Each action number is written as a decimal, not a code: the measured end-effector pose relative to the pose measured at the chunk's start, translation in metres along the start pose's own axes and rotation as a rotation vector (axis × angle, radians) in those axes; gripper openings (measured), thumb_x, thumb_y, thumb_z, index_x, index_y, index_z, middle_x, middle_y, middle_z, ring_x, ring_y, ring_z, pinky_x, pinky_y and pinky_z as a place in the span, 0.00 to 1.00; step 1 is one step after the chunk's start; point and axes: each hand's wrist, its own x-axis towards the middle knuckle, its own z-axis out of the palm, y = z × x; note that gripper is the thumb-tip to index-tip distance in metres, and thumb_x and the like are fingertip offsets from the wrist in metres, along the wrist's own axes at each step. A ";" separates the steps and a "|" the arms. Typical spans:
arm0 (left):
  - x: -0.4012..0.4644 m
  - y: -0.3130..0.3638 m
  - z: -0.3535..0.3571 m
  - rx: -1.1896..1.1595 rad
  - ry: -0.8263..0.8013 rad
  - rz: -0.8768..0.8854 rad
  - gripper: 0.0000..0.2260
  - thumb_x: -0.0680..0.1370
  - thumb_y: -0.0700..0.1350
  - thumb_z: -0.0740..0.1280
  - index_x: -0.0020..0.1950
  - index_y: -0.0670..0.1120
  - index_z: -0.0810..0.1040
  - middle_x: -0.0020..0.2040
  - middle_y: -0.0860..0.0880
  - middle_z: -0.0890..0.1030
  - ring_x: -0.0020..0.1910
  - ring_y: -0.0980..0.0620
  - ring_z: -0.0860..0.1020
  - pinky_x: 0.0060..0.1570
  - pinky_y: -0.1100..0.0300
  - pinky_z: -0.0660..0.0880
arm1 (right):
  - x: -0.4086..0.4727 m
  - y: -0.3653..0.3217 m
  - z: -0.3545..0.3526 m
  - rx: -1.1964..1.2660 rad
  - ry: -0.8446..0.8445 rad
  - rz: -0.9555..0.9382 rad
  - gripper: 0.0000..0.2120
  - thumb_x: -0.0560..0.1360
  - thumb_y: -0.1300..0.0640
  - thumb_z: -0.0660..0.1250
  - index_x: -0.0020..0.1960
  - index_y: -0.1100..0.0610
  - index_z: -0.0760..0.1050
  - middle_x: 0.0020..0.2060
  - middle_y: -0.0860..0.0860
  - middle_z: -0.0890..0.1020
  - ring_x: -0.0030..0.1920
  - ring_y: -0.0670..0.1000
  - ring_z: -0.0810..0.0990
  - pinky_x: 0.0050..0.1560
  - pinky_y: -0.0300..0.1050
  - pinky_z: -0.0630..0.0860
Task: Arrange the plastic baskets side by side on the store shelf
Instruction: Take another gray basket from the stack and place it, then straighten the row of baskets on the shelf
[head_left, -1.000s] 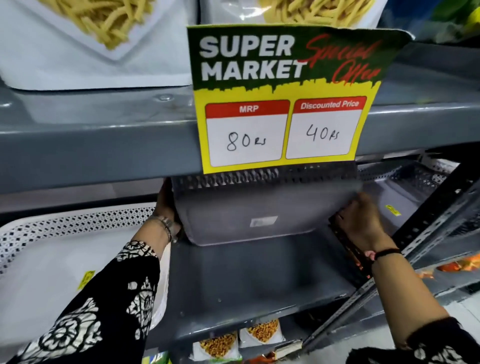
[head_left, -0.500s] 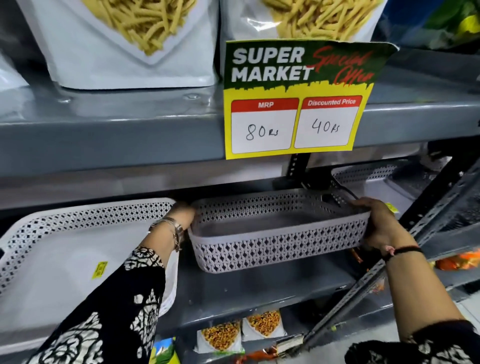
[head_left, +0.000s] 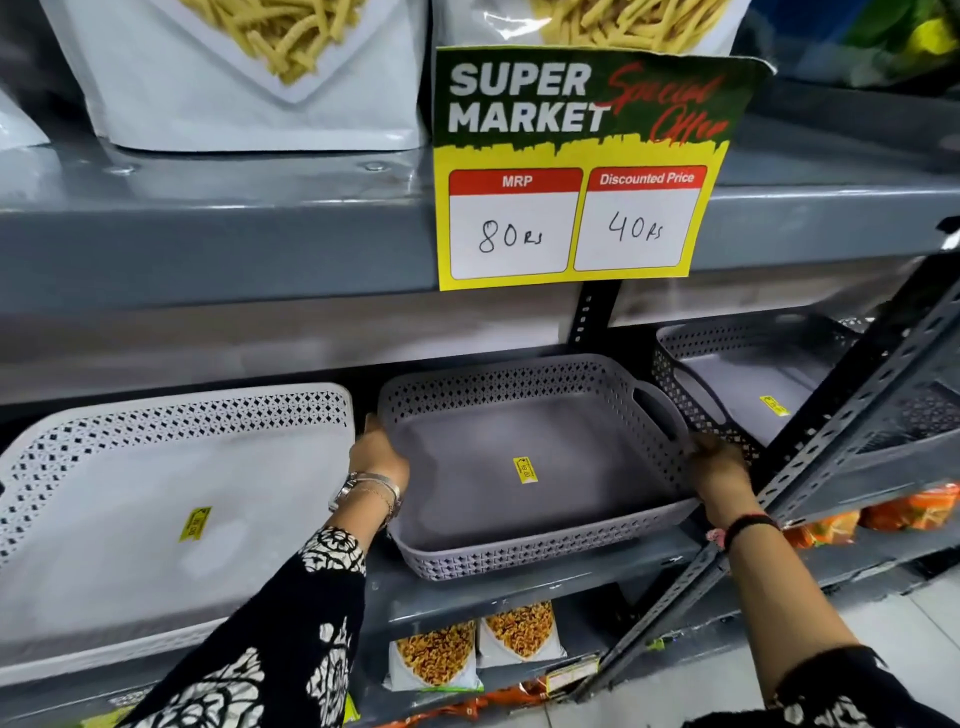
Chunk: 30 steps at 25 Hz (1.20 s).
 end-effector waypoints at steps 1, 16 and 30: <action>0.000 -0.002 0.002 -0.001 0.004 0.008 0.23 0.76 0.32 0.57 0.71 0.36 0.61 0.66 0.33 0.72 0.65 0.35 0.71 0.63 0.49 0.70 | -0.002 0.002 0.001 -0.021 0.010 -0.001 0.16 0.76 0.66 0.54 0.62 0.64 0.71 0.61 0.65 0.75 0.61 0.65 0.72 0.60 0.53 0.69; -0.007 -0.006 0.012 0.058 0.068 0.164 0.31 0.75 0.30 0.57 0.75 0.38 0.49 0.75 0.36 0.57 0.71 0.38 0.64 0.69 0.52 0.64 | -0.007 0.001 0.004 -0.180 -0.009 -0.057 0.15 0.76 0.64 0.56 0.62 0.63 0.70 0.61 0.65 0.75 0.60 0.65 0.73 0.57 0.52 0.71; 0.003 -0.133 -0.139 0.401 0.372 0.269 0.23 0.77 0.43 0.59 0.71 0.39 0.64 0.73 0.40 0.67 0.73 0.42 0.62 0.73 0.44 0.54 | -0.162 -0.084 0.150 -0.259 -0.361 -0.722 0.21 0.76 0.60 0.58 0.69 0.63 0.62 0.66 0.64 0.71 0.65 0.62 0.70 0.65 0.53 0.65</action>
